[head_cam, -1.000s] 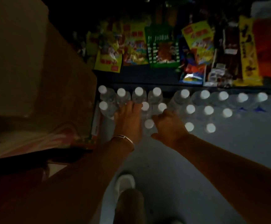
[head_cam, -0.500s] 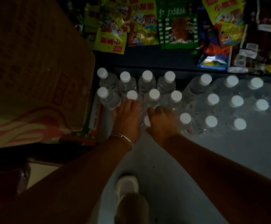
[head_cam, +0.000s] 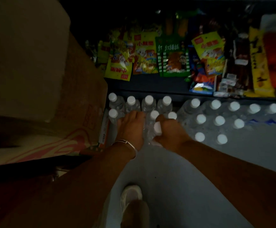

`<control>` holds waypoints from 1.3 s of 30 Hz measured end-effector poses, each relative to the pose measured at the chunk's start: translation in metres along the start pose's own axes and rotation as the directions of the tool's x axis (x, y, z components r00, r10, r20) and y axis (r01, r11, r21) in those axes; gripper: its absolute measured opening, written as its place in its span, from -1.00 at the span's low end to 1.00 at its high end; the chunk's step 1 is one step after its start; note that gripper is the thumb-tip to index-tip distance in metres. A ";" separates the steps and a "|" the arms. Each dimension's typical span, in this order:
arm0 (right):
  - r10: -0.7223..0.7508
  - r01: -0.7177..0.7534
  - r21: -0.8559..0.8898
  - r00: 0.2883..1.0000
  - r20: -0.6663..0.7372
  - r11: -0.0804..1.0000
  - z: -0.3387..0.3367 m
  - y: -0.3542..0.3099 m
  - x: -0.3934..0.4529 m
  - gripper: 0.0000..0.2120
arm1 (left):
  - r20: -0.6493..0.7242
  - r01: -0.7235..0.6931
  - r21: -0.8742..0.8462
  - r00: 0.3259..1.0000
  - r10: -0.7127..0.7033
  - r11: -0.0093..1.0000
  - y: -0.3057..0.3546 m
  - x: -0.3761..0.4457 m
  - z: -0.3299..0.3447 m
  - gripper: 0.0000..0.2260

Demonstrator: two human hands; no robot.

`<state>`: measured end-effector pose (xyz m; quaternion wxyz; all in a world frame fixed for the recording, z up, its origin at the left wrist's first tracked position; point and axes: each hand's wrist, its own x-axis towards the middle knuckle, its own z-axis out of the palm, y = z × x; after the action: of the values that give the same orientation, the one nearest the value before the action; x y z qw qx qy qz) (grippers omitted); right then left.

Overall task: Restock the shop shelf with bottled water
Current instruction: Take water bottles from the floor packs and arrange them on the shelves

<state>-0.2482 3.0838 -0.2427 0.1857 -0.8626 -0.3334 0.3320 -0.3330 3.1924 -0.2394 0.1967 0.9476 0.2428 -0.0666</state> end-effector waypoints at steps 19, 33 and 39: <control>-0.363 0.337 -0.154 0.911 -0.198 0.929 -0.478 -0.296 -0.255 -0.40 | 0.135 -0.201 -0.251 0.961 0.240 0.947 0.218 -0.063 -0.526 -0.72; -0.499 0.627 0.051 0.665 -0.556 0.777 -0.728 -0.522 -0.384 -0.70 | -0.264 -0.399 -0.392 0.912 0.315 0.829 0.281 -0.125 -0.881 -0.58; -0.524 0.674 -0.029 0.546 -0.654 0.738 -0.804 -0.595 -0.383 -0.80 | -0.427 -0.524 -0.497 0.842 0.331 0.692 0.281 -0.107 -0.974 -0.69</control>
<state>-0.1707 3.1584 0.8232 0.4841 -0.7260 -0.4880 -0.0213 -0.2601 3.3147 0.7704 0.4541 0.8650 0.0480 0.2079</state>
